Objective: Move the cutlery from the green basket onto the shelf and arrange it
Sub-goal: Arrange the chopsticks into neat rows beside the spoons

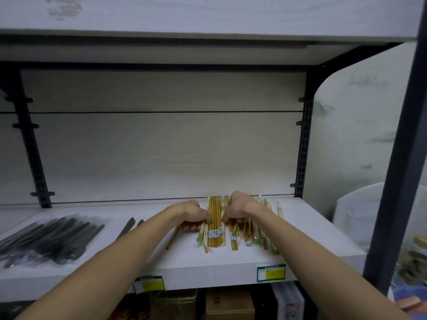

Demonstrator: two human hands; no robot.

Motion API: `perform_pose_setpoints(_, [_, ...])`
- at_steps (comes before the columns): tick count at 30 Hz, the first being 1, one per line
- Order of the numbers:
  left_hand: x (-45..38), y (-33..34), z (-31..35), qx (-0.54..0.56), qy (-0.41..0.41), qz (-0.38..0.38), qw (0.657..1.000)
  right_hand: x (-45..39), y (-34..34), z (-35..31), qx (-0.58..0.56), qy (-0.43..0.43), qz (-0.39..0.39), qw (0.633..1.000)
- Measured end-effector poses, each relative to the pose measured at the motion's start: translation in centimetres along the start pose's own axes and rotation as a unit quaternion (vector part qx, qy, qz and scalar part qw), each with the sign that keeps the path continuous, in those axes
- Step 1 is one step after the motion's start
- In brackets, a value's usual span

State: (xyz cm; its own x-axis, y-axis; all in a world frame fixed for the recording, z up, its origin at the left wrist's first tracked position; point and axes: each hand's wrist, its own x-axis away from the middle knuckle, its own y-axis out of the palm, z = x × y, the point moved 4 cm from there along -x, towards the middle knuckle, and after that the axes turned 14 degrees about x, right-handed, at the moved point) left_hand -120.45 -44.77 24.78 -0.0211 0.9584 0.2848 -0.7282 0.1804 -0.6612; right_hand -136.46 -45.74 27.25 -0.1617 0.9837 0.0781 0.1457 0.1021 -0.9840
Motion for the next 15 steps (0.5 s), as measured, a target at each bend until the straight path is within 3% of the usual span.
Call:
perform_pose_setpoints(7, [0.3, -0.9, -0.5, 0.053, 0.014, 0.008, 0.998, 0.2, 0.3, -1.2, 0.000, -0.006, 0.002, 1.000])
perform_pose_setpoints(15, [0.6, -1.3, -0.1, 0.075, 0.043, 0.016, 0.996, 0.3, 0.8, -1.3, -0.103, 0.007, -0.051, 0.993])
